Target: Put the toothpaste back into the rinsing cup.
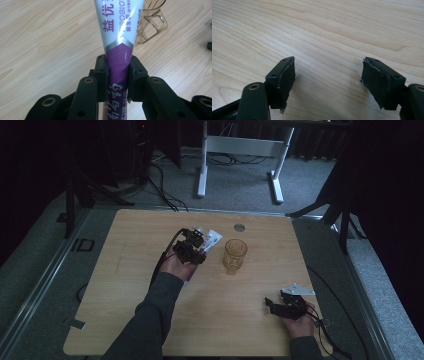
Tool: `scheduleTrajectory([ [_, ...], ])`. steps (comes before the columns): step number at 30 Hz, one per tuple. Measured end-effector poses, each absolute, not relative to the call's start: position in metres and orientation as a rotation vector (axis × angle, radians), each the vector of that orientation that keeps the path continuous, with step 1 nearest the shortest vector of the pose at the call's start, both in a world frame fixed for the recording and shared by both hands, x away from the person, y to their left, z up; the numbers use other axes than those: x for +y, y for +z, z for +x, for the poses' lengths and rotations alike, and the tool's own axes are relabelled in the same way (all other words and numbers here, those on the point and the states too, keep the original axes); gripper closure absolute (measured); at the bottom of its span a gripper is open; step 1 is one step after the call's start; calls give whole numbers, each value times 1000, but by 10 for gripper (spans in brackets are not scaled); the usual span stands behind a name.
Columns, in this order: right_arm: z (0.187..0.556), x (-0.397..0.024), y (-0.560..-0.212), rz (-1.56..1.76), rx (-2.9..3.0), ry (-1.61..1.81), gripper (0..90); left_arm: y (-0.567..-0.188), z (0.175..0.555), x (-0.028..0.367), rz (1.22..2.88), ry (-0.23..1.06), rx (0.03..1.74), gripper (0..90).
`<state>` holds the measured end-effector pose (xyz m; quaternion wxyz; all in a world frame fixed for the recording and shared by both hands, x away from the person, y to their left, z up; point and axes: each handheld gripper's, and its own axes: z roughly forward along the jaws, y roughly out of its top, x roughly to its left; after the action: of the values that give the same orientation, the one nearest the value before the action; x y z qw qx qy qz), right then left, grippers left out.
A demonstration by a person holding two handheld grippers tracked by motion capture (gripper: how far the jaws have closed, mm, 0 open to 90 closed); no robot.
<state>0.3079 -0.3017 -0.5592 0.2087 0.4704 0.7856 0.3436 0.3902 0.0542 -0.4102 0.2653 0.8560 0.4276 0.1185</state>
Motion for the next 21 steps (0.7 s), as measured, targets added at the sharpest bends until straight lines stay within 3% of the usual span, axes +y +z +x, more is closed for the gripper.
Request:
scheduleTrajectory([
  [21,308,-302,-559,1311,2186,957,269,-403,399,45,2261,320,1145,734],
])
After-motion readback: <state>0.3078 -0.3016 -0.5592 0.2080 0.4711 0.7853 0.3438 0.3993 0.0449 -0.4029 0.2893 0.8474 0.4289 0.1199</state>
